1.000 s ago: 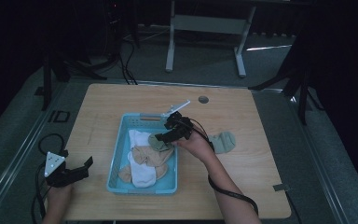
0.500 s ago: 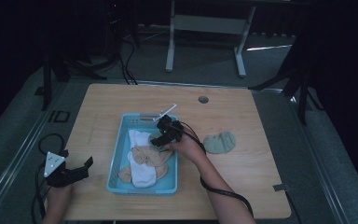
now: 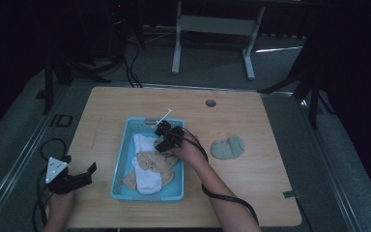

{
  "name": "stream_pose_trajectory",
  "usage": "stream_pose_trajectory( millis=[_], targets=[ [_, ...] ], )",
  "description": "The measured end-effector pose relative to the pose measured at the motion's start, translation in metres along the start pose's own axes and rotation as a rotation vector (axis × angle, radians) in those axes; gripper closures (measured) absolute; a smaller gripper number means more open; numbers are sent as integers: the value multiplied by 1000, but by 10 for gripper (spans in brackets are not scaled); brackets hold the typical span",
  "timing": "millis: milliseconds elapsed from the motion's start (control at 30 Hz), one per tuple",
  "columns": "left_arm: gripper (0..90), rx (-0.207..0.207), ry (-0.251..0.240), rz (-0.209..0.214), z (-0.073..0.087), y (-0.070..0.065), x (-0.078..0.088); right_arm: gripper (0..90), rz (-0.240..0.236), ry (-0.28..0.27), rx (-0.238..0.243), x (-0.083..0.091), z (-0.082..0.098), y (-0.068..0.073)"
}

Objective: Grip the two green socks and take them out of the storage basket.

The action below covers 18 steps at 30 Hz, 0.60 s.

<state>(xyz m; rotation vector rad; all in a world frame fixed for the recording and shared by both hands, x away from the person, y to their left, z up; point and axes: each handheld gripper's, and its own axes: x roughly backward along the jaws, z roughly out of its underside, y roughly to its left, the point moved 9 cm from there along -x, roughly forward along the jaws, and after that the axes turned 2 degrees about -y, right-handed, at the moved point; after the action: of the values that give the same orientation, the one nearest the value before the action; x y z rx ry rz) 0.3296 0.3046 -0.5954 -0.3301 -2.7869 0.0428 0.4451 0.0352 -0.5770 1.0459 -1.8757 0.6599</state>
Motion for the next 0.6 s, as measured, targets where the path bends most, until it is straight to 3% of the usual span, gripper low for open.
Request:
stream_pose_trajectory(
  millis=[133, 233, 333, 367, 600],
  targets=[
    [0, 1, -1, 1, 0, 0, 0, 601, -7, 62, 30, -5, 3, 6],
    [0, 0, 0, 2, 0, 0, 0, 742, 25, 84, 76, -7, 6, 7],
    [0, -1, 0, 2, 0, 0, 0, 807, 20, 68, 72, -5, 6, 7],
    [0, -1, 0, 1, 0, 0, 0, 832, 6, 36, 52, 0, 4, 6],
    [0, 0, 3, -1, 0, 0, 0, 848, 4, -56, 40, 26, -4, 5]
  ],
)
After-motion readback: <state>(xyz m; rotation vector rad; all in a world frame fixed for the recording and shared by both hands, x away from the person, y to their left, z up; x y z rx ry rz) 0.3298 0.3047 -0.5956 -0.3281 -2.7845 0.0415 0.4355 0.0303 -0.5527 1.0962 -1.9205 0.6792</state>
